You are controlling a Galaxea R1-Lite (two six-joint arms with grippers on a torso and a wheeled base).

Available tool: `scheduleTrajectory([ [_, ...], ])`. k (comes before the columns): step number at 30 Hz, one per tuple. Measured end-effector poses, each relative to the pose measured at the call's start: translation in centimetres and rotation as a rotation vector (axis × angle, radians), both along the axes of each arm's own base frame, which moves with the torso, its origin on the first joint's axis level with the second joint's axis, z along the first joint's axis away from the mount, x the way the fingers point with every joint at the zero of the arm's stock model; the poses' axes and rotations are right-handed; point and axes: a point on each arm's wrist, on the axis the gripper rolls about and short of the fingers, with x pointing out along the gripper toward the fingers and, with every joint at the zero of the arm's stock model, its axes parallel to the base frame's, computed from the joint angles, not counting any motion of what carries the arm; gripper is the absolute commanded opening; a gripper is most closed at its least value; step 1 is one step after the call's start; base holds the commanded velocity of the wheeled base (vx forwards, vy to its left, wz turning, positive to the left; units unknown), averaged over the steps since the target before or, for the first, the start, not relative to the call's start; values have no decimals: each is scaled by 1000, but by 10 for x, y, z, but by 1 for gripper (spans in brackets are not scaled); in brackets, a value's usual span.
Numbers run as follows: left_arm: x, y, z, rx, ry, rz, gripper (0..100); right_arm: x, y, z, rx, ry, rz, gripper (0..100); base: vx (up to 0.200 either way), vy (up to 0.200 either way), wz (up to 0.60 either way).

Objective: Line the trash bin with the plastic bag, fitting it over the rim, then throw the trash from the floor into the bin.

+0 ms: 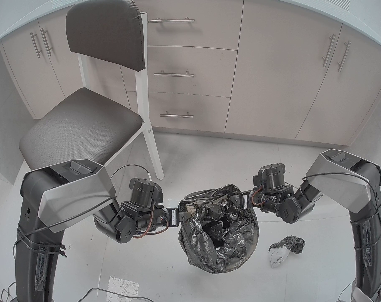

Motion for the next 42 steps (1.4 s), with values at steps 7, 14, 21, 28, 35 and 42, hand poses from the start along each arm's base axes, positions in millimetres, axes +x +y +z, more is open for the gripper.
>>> scheduleTrajectory([
  [7,5,4,-9,168,74,56,100,4,-1,-2,3,-3,-4,100,0,0,0],
  [14,12,1,-7,200,84,67,100,15,-3,-10,5,-6,-11,100,0,0,0],
  [21,15,0,-11,238,122,78,100,21,-3,-17,-1,20,-10,100,0,0,0],
  [28,17,-1,-13,270,147,86,100,28,-3,-20,-6,47,-15,100,0,0,0],
  [35,15,0,-16,316,194,66,100,28,-4,-23,-18,91,-14,100,0,0,0],
  [42,13,0,-18,363,258,52,100,31,-3,-20,-21,104,-15,100,0,0,0],
])
